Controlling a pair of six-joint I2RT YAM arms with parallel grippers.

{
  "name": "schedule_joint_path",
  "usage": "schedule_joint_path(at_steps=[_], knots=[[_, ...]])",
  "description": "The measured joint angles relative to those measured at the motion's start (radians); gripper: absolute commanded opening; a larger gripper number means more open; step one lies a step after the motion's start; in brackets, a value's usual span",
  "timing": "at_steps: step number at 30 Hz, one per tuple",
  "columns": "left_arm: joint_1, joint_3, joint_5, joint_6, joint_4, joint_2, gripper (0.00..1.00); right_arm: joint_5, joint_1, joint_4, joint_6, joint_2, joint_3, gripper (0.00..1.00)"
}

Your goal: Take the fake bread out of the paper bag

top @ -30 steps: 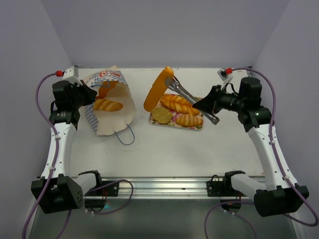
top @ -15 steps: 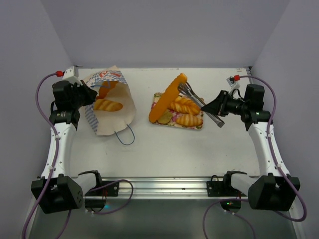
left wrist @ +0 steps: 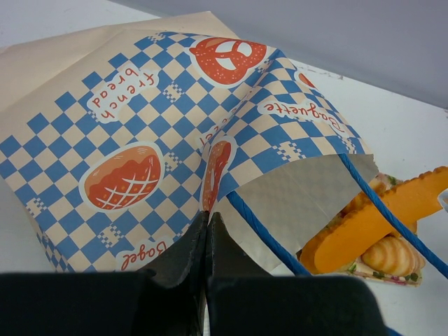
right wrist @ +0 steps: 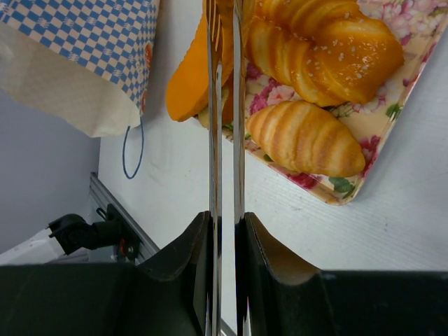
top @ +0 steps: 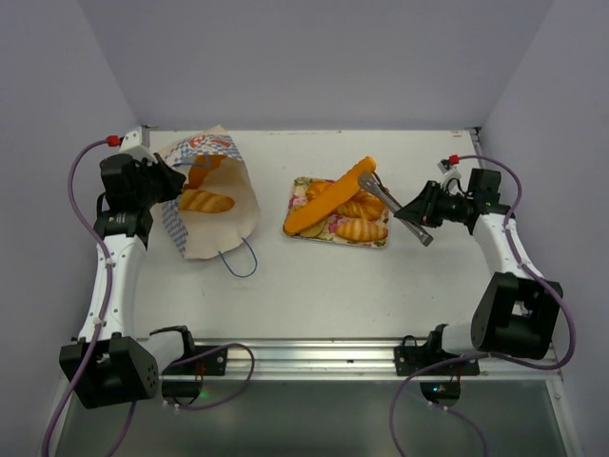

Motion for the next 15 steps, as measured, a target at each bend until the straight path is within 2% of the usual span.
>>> schedule_joint_path(at_steps=[8,15], knots=[[0.0,0.0,0.0,0.006,0.0,0.0,0.0,0.006,-0.019,0.032,-0.016,0.104,-0.004,0.05],[0.0,0.0,0.002,0.006,0.0,0.0,0.0,0.005,-0.025,0.055,-0.016,0.143,-0.002,0.18]])
